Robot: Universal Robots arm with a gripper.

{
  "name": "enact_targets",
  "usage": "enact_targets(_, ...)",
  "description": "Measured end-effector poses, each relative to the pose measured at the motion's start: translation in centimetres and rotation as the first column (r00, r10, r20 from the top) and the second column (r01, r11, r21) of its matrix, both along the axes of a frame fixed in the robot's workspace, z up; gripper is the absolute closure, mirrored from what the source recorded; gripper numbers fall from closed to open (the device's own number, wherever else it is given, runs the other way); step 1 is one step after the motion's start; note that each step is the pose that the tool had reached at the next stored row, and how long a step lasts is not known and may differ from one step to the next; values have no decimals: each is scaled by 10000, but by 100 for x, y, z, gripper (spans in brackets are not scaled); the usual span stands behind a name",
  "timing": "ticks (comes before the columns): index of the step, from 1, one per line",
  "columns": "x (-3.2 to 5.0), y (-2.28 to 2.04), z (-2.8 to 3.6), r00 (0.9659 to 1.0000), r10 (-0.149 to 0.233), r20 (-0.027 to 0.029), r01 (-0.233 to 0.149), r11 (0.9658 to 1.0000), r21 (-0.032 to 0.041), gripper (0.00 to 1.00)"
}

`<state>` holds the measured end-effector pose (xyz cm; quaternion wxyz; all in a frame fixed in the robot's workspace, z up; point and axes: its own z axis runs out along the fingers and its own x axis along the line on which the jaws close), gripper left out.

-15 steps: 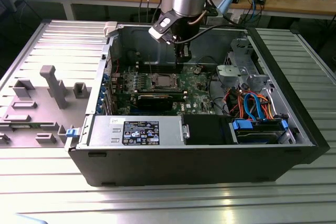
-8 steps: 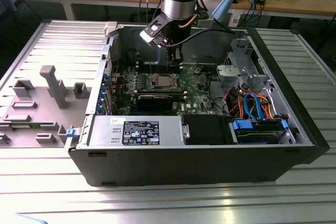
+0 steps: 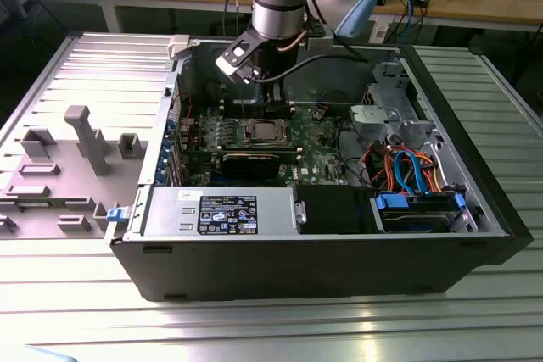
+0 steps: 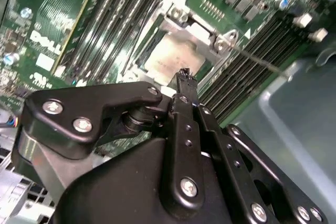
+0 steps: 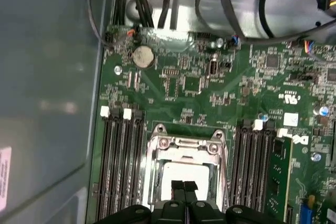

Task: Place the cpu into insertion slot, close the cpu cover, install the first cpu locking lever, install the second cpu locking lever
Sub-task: 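Close the cpu cover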

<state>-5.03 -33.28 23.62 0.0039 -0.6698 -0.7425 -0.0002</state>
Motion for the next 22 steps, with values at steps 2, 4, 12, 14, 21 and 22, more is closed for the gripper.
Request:
enact_targets(2, -91, 0, -54, 10000, 46, 0, -46, 10000, 1, 89)
enact_targets(4, -161, 0, -101, 10000, 80, 0, -80, 10000, 0, 89)
enact_targets(12, -231, 0, -202, 9999, 118, -36, -118, 9999, 1, 89)
enact_targets(14, -234, 0, -254, 9999, 133, -38, -133, 9999, 1, 89)
enact_targets(21, -239, 0, -321, 9998, 177, -61, -177, 9998, 8, 89)
enact_targets(22, -237, 2, -308, 9998, 180, -50, -180, 9998, 23, 89)
